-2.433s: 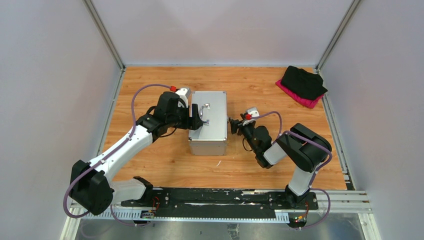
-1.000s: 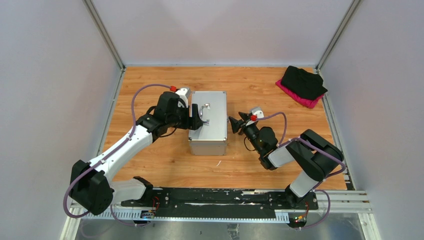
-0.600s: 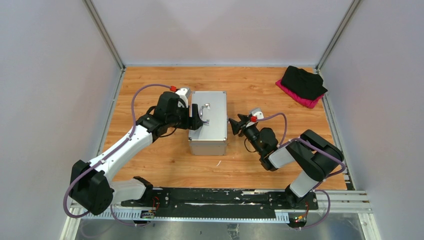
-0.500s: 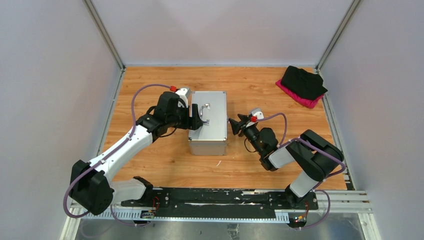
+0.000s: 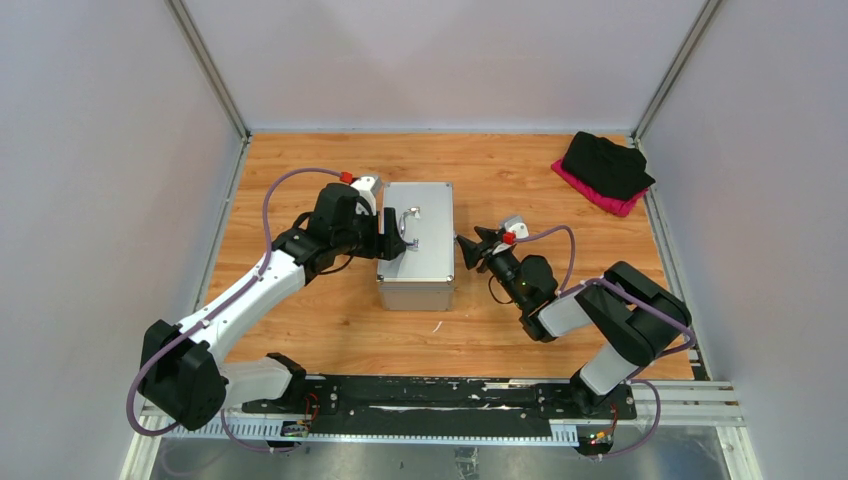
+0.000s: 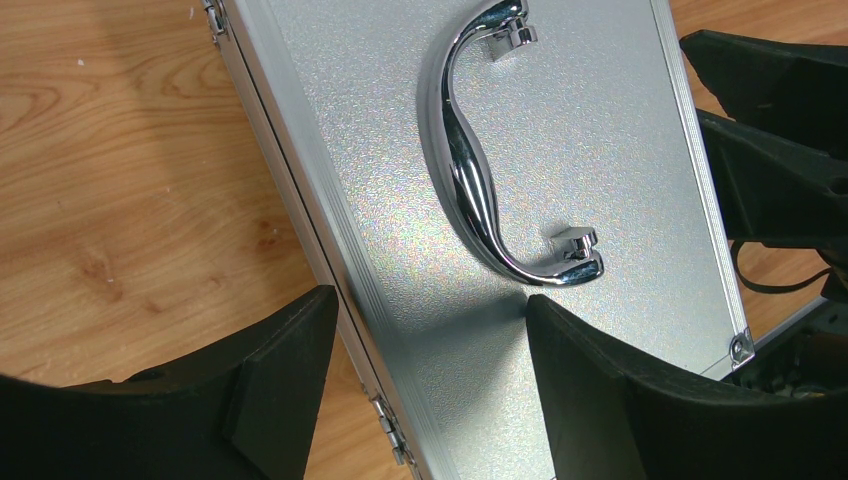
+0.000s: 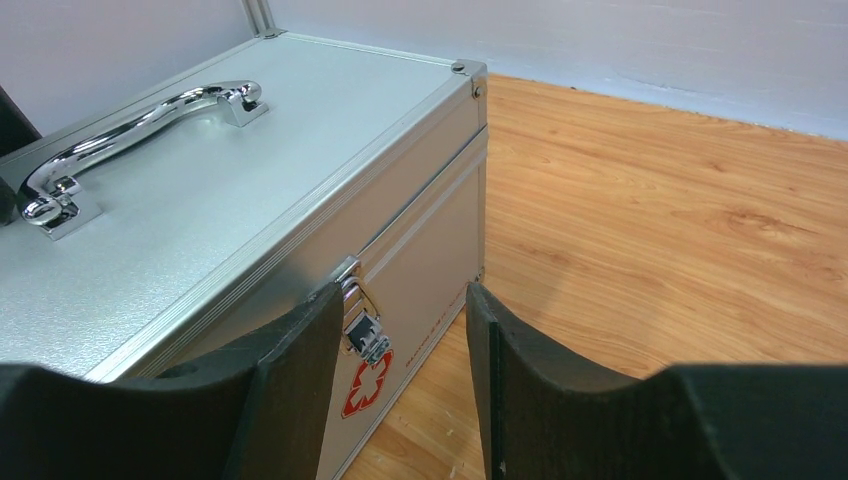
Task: Organize the medicine kit
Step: Close the medicine box at the center of the board.
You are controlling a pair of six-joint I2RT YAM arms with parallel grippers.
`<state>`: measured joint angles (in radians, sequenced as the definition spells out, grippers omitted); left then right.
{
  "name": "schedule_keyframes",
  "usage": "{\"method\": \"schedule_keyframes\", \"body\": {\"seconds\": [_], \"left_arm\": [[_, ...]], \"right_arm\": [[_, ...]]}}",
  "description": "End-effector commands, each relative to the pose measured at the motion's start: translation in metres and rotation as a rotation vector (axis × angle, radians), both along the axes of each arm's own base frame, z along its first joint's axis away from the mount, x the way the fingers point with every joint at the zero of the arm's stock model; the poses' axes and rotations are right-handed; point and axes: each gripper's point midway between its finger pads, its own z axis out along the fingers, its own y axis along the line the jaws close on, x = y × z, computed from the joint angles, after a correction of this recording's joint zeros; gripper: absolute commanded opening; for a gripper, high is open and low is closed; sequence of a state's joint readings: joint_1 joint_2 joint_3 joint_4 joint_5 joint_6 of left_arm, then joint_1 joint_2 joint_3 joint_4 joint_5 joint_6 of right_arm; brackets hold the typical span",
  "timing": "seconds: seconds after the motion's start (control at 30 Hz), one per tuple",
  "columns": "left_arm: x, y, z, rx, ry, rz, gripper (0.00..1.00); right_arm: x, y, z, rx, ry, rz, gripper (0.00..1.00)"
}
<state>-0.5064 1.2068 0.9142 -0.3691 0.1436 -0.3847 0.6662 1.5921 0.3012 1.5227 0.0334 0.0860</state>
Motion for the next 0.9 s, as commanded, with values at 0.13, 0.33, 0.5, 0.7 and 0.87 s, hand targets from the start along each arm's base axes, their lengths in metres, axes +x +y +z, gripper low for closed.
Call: {"method": "schedule_keyframes", "body": {"seconds": [0.13, 0.33, 0.5, 0.7, 0.87], "left_arm": [[-0.012, 0.006, -0.020, 0.054, 0.062, -0.020, 0.74], [-0.012, 0.006, -0.020, 0.054, 0.062, -0.020, 0.74], [-0.011, 0.006, -0.019, 0.054, 0.060, -0.019, 0.74], [-0.011, 0.005, -0.019, 0.052, 0.064, -0.022, 0.74], [-0.011, 0.005, -0.019, 0.052, 0.063, -0.021, 0.74]], "right_arm": [[-0.004, 0.000, 0.007, 0.017, -0.020, 0.013, 0.53], [0.000, -0.007, 0.002, 0.013, -0.002, -0.028, 0.53], [0.006, -0.020, -0.001, 0.012, 0.023, -0.110, 0.53], [0.014, -0.044, -0.002, 0.000, 0.065, -0.250, 0.53], [0.020, -0.041, -0.014, -0.060, 0.161, -0.262, 0.53]]}}
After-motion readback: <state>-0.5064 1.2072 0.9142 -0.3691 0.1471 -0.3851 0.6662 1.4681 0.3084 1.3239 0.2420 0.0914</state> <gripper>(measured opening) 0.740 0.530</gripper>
